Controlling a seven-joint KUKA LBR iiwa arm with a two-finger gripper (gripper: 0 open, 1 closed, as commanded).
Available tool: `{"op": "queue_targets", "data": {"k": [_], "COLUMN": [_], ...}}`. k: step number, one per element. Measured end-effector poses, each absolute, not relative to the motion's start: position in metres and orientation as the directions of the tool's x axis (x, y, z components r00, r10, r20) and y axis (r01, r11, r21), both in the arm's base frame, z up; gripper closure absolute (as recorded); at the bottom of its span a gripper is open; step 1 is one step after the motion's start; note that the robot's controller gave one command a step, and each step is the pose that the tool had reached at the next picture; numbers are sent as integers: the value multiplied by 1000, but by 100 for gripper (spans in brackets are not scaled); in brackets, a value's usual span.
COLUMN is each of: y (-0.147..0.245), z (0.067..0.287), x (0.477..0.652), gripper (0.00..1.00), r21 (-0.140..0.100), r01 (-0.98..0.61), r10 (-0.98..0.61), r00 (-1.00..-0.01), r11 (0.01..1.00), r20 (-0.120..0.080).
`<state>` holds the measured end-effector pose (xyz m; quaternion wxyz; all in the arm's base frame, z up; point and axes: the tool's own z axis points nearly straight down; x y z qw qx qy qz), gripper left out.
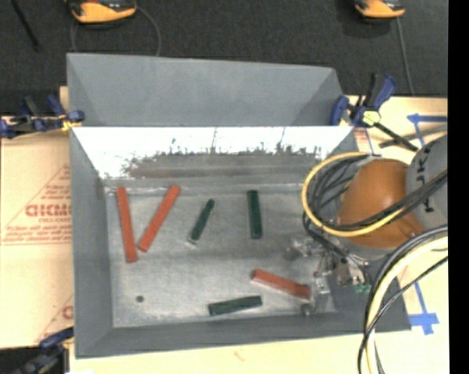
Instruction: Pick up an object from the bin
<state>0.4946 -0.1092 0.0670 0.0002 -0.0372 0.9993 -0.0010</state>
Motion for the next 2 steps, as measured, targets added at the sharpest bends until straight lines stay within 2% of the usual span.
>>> {"op": "queue_targets", "data": {"k": [1, 2], "y": [-108, -101], "z": [71, 250], "x": [496, 521], "gripper": [100, 100], "r21": [-3, -4], "r01": [-78, -41], "r10": [-78, -41], "r00": [-997, -999], "r11": [997, 999], "r20": [-6, -12]}}
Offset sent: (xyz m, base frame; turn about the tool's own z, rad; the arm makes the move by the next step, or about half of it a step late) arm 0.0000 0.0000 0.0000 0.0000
